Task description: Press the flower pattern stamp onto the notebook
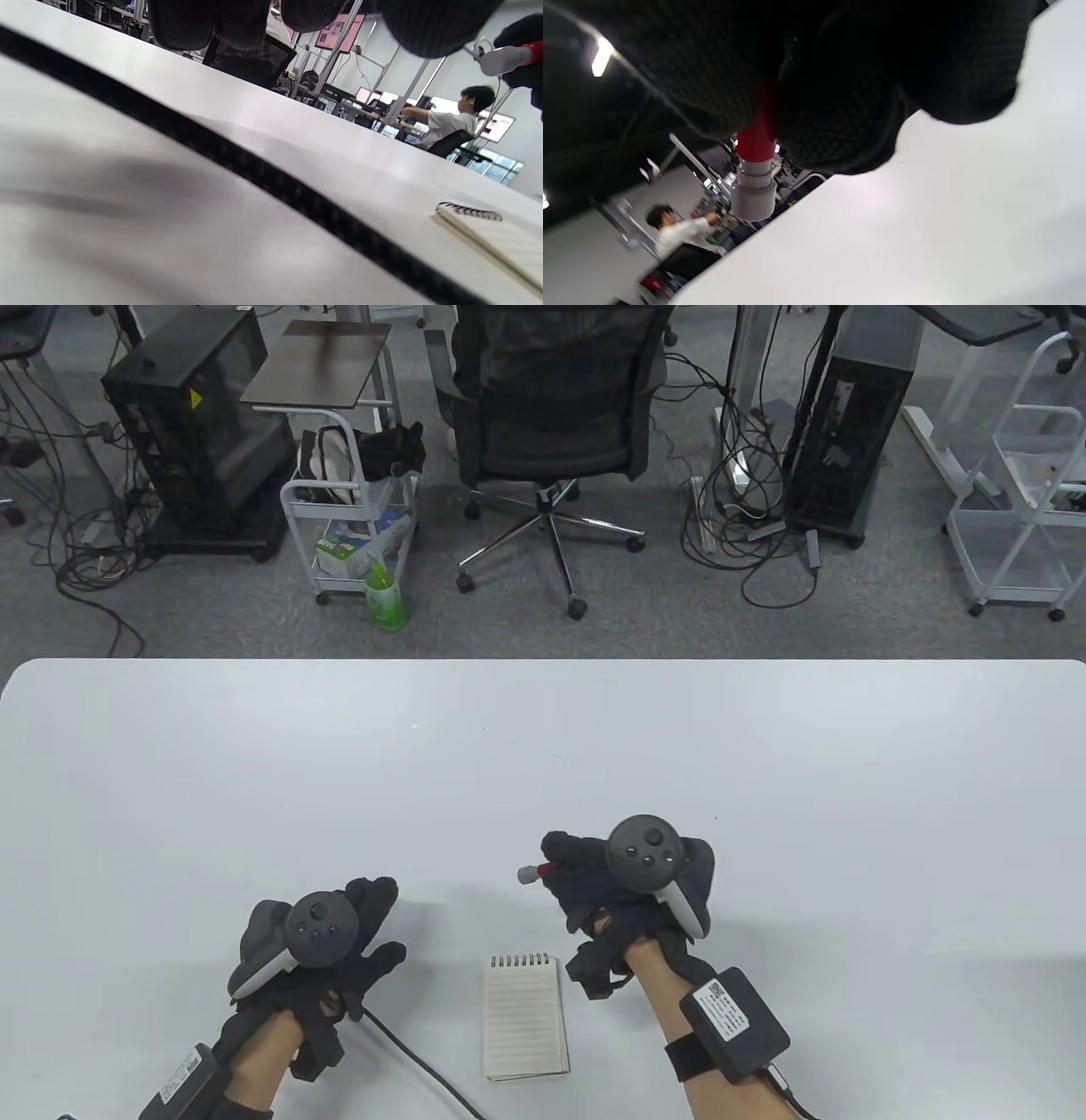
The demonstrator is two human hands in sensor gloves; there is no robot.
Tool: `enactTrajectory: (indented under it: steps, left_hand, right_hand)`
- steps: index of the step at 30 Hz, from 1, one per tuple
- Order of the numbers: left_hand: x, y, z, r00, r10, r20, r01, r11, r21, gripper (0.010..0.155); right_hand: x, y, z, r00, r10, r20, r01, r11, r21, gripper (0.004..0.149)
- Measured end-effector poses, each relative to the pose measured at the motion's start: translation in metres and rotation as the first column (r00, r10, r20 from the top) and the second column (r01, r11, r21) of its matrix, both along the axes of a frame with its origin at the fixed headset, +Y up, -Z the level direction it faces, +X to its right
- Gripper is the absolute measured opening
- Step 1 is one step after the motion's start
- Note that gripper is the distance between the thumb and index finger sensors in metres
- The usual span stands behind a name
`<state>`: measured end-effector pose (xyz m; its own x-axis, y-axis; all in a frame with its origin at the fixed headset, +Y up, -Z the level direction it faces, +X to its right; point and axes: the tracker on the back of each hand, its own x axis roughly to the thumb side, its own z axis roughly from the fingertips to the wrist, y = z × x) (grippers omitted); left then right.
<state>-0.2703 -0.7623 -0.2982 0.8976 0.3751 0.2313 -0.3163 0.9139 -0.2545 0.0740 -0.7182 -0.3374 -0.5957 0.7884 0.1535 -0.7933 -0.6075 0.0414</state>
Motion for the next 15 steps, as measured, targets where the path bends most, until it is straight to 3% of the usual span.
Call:
enactTrajectory:
  steps: [5,10,15]
  left_hand:
    - [0.012,-0.003,0.003,1.000,0.020,0.018,-0.020,1.000,-0.019,0.080]
    - [0.022,-0.006,0.005,0.997,0.064,0.037,-0.063,0.997,-0.044,0.079]
    - [0.043,-0.001,0.008,0.963,0.270,0.027,-0.269,0.963,-0.027,0.078]
  right_hand:
    - [0.021,-0.021,0.018,0.948,-0.318,0.005,0.317,0.946,-0.065,0.046]
    - [0.031,-0.028,0.027,0.936,-0.351,-0.002,0.350,0.935,-0.054,0.046]
    - [0.027,-0.027,0.033,0.911,-0.411,-0.025,0.410,0.911,-0.048,0.047]
